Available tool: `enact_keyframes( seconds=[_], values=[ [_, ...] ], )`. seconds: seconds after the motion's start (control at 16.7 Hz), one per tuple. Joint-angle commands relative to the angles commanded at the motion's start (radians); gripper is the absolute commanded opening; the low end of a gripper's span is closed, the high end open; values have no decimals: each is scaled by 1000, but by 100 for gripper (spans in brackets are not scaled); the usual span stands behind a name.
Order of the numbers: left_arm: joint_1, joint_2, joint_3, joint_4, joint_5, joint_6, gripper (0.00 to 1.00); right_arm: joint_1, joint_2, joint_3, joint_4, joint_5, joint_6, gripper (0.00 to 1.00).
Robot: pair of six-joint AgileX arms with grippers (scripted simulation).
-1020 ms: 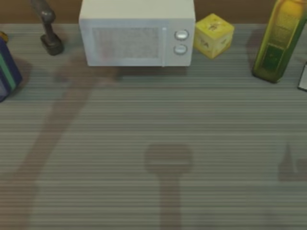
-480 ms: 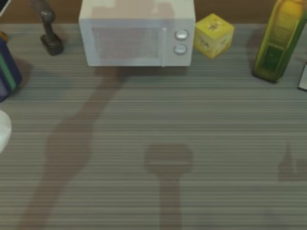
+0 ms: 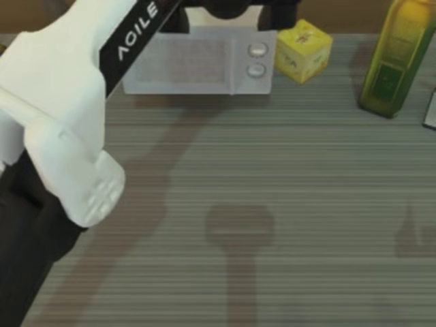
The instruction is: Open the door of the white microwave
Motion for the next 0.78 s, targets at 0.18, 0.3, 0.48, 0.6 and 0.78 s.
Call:
enact_keyframes(
  seconds=[0.18, 0.3, 0.48, 0.6, 0.78],
  values=[
    [-2, 12, 9, -7, -2, -2, 100, 0, 0, 0, 0, 0, 0, 100],
    [-2, 12, 9, -7, -2, -2, 100, 0, 0, 0, 0, 0, 0, 100],
    [7, 34, 8, 13, 4, 4, 100, 0, 0, 0, 0, 0, 0, 100],
    [21, 80, 8, 63, 10, 17, 100, 0, 0, 0, 0, 0, 0, 100],
    [42, 150, 7, 142, 21, 38, 100, 0, 0, 0, 0, 0, 0, 100]
  ],
)
